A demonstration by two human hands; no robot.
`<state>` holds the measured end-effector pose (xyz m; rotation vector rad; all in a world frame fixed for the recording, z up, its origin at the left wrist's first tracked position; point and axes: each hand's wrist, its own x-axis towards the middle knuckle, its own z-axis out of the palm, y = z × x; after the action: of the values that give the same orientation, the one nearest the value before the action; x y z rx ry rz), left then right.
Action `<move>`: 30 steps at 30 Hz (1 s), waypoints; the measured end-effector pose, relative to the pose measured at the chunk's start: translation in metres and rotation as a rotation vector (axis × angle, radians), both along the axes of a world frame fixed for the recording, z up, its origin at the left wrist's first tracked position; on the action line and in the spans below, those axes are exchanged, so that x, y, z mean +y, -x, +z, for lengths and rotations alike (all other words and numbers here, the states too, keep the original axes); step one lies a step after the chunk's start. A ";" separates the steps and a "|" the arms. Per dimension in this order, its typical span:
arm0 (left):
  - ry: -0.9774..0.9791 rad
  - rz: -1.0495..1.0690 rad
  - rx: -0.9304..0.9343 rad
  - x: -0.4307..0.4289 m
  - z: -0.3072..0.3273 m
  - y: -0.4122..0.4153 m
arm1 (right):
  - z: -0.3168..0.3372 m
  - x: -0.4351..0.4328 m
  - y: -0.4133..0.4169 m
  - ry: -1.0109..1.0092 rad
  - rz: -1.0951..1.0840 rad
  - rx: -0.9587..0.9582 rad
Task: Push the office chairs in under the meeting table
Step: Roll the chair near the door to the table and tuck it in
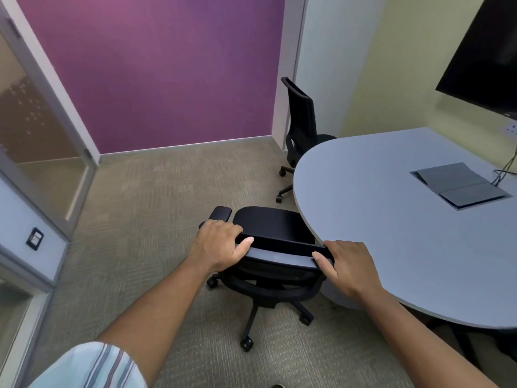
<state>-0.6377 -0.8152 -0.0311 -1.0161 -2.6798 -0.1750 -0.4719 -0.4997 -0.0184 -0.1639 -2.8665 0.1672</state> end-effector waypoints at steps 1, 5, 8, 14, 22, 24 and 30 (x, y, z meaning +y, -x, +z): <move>0.008 -0.009 -0.003 0.005 0.001 0.004 | 0.000 0.003 0.000 0.002 -0.004 0.008; 0.014 -0.039 -0.021 0.009 -0.002 0.021 | -0.003 0.007 0.005 0.032 -0.027 0.026; -0.030 -0.080 -0.045 -0.003 -0.005 0.036 | -0.002 -0.009 0.011 0.025 -0.047 0.011; -0.052 -0.179 -0.100 -0.039 -0.007 0.071 | -0.012 -0.049 0.008 -0.008 -0.041 0.015; -0.049 -0.290 -0.111 -0.052 -0.004 0.100 | -0.015 -0.080 0.010 0.035 -0.116 0.057; -0.036 -0.310 -0.135 -0.058 -0.004 0.111 | -0.015 -0.090 0.013 0.031 -0.125 0.054; -0.017 -0.406 -0.145 -0.074 -0.004 0.154 | -0.017 -0.125 0.029 0.024 -0.194 0.064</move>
<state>-0.7915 -0.8888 -0.0347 -1.5875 -2.5545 -0.3618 -0.5010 -0.6246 -0.0352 -0.4318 -2.7655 0.1650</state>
